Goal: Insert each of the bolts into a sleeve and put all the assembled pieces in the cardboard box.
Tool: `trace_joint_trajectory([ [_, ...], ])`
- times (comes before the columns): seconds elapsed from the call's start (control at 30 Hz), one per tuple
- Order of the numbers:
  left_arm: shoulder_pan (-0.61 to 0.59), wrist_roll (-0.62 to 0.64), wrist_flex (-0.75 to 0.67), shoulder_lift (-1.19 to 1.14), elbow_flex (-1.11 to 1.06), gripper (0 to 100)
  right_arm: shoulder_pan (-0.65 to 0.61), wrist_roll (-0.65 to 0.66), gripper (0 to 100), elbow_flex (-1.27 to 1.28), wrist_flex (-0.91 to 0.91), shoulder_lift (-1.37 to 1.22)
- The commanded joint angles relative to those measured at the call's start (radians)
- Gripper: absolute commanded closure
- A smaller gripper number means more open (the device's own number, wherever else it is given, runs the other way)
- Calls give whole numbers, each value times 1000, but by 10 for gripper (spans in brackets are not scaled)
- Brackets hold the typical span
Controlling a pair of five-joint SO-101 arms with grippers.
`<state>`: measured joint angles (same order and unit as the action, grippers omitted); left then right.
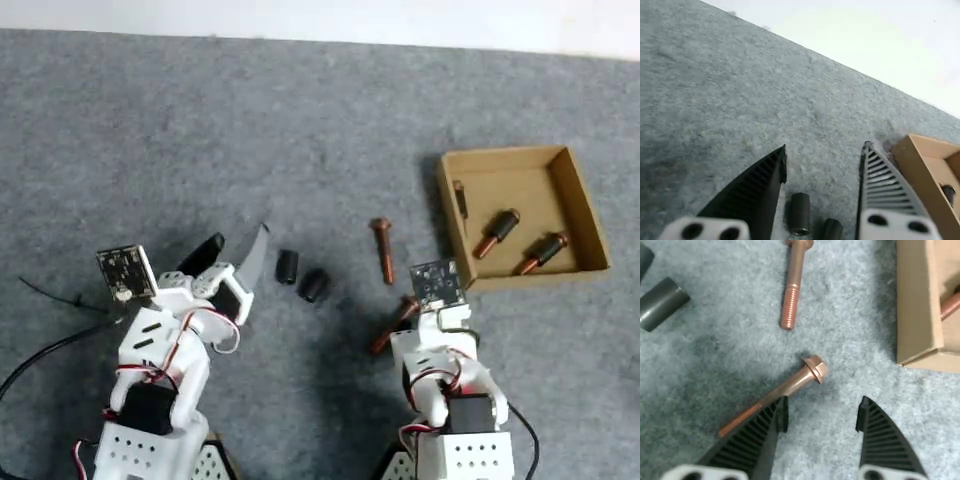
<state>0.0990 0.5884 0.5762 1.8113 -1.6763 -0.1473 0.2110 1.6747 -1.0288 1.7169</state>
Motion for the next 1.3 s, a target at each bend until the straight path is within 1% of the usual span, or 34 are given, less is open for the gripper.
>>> trace_joint_trajectory([
  [0.0, -36, -2, -5, 21, -21, 769, -25, -5, 793, 153, 5, 4],
  [0.1, -41, -3, -5, 21, -21, 769, -58, -5, 793, 153, 5, 4],
  [0.23, -133, -120, 14, 21, 7, 772, -58, -2, 793, 153, 33, 12],
  [0.3, -197, -175, 75, 21, 44, 772, -58, 0, 793, 148, 44, 12],
  [0.37, -251, -253, 176, 21, 97, 772, -45, 0, 793, 148, 41, 12],
  [0.43, -282, -374, 272, 21, 142, 772, 4, 0, 793, 148, 18, 12],
  [0.5, -285, -491, 316, 21, 159, 772, 77, 14, 793, 148, 7, 12],
  [0.53, -282, -519, 322, 21, 159, 772, 113, 49, 793, 137, 5, 12],
  [0.6, -268, -517, 322, 21, 159, 772, 182, 104, 793, 105, 1, 12],
  [0.63, -268, -519, 322, 21, 159, 772, 209, 106, 793, 88, 1, 12],
  [0.73, -268, -519, 324, 21, 159, 772, 236, 51, 793, 4, -2, -1],
  [0.77, -268, -519, 325, 21, 159, 772, 226, 44, 793, -30, -5, -13],
  [0.87, -268, -519, 325, 21, 159, 772, 137, 38, 793, -102, 5, -113],
  [1.0, -268, -519, 325, 21, 159, 772, 124, 26, 793, -216, 76, -363],
  [1.07, -268, -520, 324, 21, 159, 772, 120, -37, 793, -334, 87, -507],
  [1.13, -268, -520, 324, 21, 157, 772, 84, -94, 793, -466, 85, -647],
  [1.2, -268, -520, 322, 21, 151, 772, 13, -143, 793, -576, 85, -769],
  [1.27, -268, -520, 322, 21, 148, 772, -85, -204, 793, -668, 88, -881],
])
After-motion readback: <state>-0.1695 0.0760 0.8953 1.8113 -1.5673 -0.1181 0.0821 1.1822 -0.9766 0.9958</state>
